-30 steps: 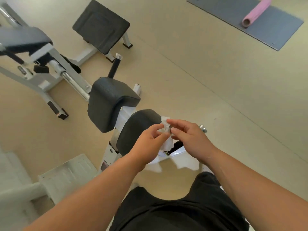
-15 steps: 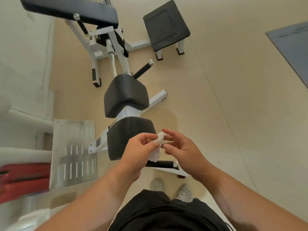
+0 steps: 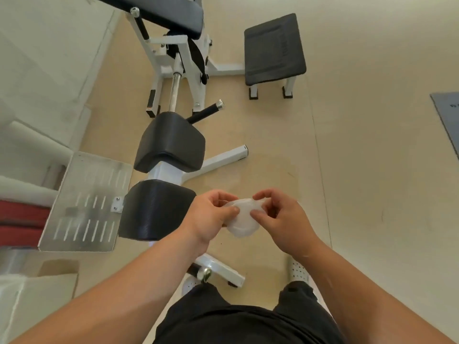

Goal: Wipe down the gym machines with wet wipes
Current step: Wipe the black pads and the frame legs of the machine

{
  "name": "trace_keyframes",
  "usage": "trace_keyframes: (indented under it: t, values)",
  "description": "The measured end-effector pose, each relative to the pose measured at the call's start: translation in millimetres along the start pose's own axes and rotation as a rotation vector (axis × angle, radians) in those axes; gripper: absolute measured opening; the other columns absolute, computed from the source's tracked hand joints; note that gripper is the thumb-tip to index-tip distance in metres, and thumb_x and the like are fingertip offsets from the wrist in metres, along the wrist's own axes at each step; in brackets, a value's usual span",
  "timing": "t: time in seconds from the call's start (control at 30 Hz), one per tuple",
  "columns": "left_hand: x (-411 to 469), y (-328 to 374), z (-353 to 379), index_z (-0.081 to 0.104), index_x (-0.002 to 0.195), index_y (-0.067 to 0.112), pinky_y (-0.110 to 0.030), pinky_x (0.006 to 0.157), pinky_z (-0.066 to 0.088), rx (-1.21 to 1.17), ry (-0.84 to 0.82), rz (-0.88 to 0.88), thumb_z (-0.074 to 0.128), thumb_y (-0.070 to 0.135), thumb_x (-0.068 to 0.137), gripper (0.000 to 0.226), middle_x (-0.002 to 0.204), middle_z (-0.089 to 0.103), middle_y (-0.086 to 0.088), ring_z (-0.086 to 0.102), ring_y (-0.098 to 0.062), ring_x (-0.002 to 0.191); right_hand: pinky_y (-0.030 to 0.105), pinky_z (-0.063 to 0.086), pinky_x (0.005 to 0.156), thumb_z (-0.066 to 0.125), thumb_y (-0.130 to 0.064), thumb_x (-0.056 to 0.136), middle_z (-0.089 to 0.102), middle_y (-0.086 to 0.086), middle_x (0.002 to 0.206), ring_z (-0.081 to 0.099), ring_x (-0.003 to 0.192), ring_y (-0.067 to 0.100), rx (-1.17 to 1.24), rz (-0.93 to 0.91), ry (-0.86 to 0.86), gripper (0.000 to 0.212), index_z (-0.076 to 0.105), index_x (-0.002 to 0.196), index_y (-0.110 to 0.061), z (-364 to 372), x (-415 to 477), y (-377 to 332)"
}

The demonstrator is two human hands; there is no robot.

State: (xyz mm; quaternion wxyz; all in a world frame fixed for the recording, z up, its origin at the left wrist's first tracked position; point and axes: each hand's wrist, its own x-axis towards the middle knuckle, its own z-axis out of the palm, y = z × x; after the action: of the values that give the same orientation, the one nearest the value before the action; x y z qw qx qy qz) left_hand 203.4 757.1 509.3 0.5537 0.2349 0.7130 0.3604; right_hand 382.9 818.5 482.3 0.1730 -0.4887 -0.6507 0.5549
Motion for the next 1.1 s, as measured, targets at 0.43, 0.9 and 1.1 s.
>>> trace_keyframes:
  t: [0.43,0.9,1.1]
  values:
    - [40.7,80.8,140.2,0.072,0.107,0.007,-0.034,0.076,0.062,-0.483,0.303,-0.149,0.067,0.015,0.096,0.015,0.090,0.074,-0.007,0.072,-0.021,0.081,0.003,0.032,0.084,0.083,-0.036,0.082,0.059,-0.019,0.107,0.050,0.099,-0.001,-0.387,-0.362,-0.308,0.014,0.071,0.084,-0.031,-153.5,105.6,-1.3]
    - [91.5,24.1,25.0,0.070,0.096,0.019,-0.033,0.076,0.058,-0.400,0.778,-0.260,0.063,0.025,0.098,0.009,0.093,0.070,-0.006,0.068,-0.023,0.091,0.021,0.054,0.057,0.054,0.005,0.091,0.070,-0.001,0.085,0.069,0.068,0.019,-0.202,-0.063,-0.538,0.033,0.074,0.082,-0.021,-58.2,220.6,-81.0]
    - [108.9,3.2,-61.7,0.064,0.103,0.021,-0.025,0.073,0.049,-0.168,1.009,-0.298,0.063,0.028,0.098,0.009,0.096,0.066,0.005,0.062,-0.015,0.093,0.038,0.062,0.075,0.057,-0.007,0.095,0.071,-0.007,0.090,0.070,0.080,0.015,-0.465,-0.121,-0.589,0.026,0.076,0.097,-0.024,13.3,265.2,-111.8]
